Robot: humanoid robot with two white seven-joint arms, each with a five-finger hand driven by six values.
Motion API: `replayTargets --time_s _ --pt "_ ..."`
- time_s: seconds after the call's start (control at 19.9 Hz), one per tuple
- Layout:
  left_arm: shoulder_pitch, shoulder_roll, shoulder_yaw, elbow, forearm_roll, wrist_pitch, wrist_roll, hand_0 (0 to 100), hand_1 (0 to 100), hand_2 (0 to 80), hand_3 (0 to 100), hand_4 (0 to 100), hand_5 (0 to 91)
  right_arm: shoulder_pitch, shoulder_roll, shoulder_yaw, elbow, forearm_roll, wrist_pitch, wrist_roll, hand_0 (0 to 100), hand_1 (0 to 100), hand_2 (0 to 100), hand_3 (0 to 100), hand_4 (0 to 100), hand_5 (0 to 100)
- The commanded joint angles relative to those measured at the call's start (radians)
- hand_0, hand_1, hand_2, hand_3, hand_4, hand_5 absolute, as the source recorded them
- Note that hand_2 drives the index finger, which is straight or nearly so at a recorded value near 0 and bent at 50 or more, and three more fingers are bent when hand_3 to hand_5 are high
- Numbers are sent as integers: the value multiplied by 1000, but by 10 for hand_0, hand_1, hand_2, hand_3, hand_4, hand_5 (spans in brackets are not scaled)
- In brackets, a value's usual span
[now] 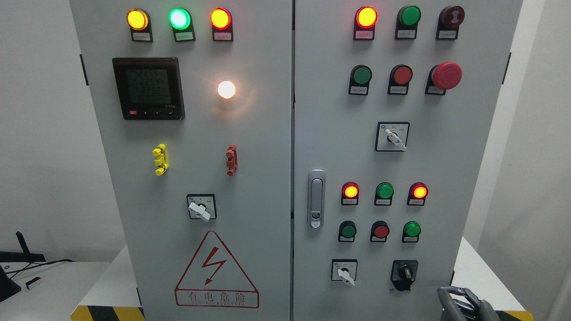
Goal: Trip black knob to open circuit
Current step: 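Raise the right hand up toward the black rotary knob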
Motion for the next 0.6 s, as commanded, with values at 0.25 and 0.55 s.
replayTargets --time_s 0.25,0.55 --pt "0 0 0 0 -31 1 0 120 389 0 0 0 0 -18 4 67 44 53 -3 -6 175 713 516 1000 1000 956" --pt "0 0 0 0 -31 1 0 120 389 0 0 0 0 -27 4 60 46 58 -4 -6 193 714 509 1000 1000 958"
